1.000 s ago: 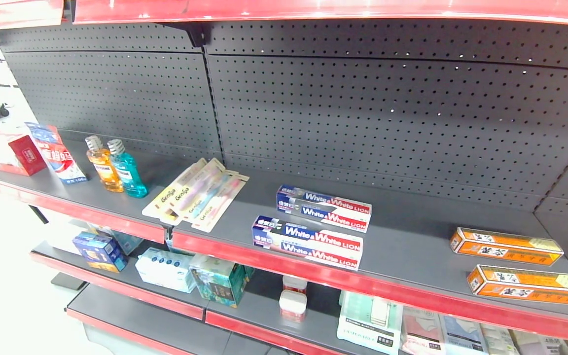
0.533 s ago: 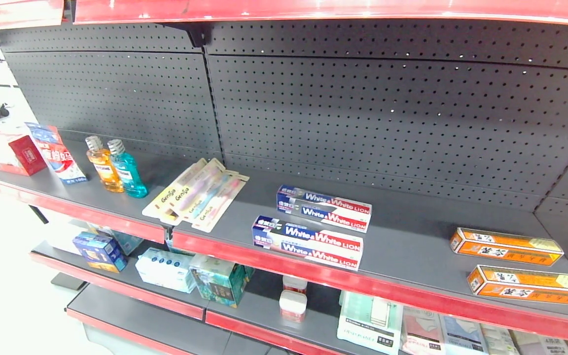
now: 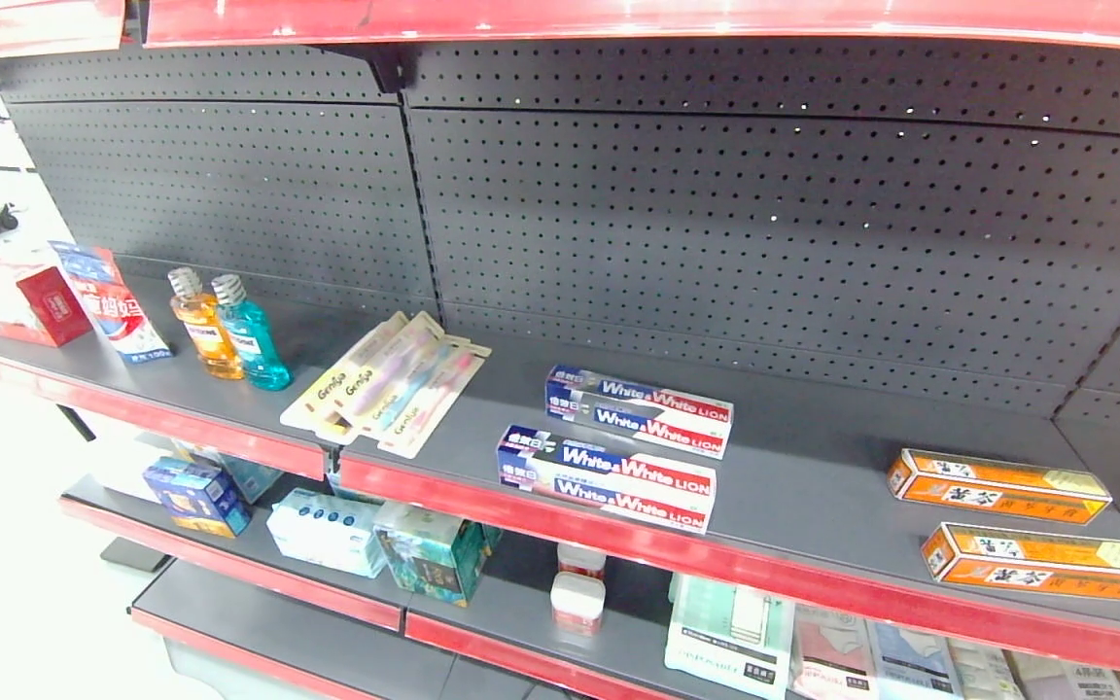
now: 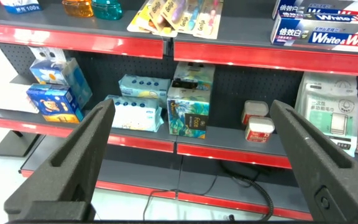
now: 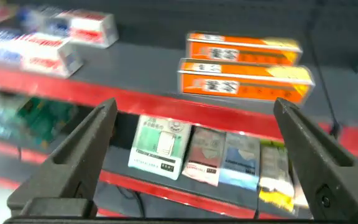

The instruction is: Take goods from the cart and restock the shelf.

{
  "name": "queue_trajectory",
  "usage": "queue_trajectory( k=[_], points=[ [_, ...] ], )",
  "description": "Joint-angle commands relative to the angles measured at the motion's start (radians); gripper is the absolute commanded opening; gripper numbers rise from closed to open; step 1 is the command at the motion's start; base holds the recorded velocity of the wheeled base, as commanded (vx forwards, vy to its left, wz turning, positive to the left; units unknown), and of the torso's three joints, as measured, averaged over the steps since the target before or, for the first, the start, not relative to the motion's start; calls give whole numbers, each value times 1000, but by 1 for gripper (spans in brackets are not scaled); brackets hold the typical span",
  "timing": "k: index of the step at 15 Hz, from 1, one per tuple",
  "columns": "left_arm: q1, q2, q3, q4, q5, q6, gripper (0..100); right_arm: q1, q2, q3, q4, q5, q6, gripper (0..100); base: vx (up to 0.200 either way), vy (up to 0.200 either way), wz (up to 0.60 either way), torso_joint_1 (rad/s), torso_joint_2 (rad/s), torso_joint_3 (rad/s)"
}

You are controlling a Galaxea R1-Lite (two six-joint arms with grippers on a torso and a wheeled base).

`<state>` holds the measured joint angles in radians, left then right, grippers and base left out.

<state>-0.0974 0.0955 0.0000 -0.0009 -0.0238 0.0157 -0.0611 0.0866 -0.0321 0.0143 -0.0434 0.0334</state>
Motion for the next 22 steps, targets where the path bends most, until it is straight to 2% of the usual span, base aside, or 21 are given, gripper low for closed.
queue_trajectory(
  k=[1,22],
  points=[
    [-1,0,0,-1,-1,-2,100,3,-1,15,-13,-18,0,100,0,0,0,0,0,0],
    [-1,0,0,-1,1,-2,100,3,-1,31,-17,0,0,100,0,0,0,0,0,0]
  ],
)
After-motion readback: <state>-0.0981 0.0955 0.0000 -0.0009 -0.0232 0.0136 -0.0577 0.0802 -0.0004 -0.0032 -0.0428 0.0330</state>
